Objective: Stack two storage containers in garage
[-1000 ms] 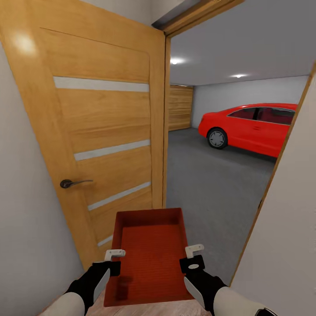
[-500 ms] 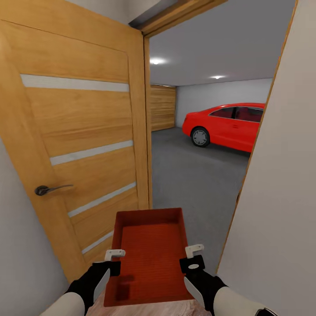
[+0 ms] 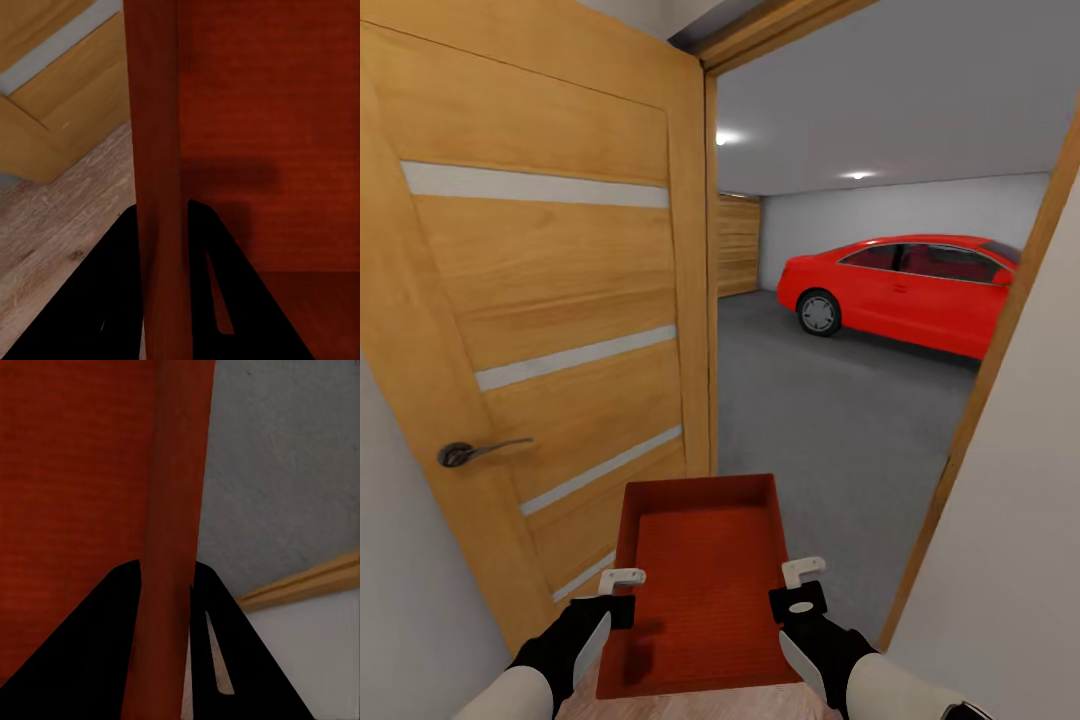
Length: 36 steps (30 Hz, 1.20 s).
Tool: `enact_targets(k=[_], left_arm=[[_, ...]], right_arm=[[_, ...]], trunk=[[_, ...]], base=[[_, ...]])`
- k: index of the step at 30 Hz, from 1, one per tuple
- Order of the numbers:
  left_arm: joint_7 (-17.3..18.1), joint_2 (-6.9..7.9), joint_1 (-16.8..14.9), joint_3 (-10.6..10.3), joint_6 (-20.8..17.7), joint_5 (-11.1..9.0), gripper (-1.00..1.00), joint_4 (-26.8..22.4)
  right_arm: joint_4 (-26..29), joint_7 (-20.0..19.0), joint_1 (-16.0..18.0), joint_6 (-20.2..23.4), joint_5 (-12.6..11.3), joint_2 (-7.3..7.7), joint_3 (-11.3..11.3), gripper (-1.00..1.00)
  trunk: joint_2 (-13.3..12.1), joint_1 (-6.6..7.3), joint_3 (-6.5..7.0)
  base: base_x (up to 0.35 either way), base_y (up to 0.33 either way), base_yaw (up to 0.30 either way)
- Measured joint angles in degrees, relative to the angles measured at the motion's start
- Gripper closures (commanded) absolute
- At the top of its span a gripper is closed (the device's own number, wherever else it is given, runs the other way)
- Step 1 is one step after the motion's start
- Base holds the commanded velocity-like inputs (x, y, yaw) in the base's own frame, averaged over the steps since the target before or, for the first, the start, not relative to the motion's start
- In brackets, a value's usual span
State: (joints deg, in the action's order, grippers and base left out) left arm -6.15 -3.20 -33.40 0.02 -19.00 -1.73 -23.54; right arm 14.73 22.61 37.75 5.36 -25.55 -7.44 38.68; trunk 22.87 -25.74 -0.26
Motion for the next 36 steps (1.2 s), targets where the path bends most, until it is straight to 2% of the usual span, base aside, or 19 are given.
enact_targets(k=[6, 29, 36], left_arm=[[0.0, 0.0, 0.0, 0.0, 0.0, 0.0, 1.0, 0.0], [0.0, -0.01, 0.0, 0.0, 0.0, 0.0, 1.0, 0.0], [0.0, -0.03, 0.0, 0.0, 0.0, 0.0, 1.0, 0.1]], right_arm=[[0.0, 0.0, 0.0, 0.0, 0.1, 0.0, -0.1, 1.0], [0.0, 0.0, 0.0, 0.0, 0.1, 0.01, -0.1, 1.0], [0.0, 0.0, 0.0, 0.0, 0.0, 0.02, 0.0, 1.0]], trunk=[[0.0, -0.02, 0.0], [0.0, -0.02, 0.0], [0.0, -0.02, 0.0]], base=[[0.067, 0.056, -0.108], [0.001, 0.004, -0.239], [0.0, 0.236, -0.217]])
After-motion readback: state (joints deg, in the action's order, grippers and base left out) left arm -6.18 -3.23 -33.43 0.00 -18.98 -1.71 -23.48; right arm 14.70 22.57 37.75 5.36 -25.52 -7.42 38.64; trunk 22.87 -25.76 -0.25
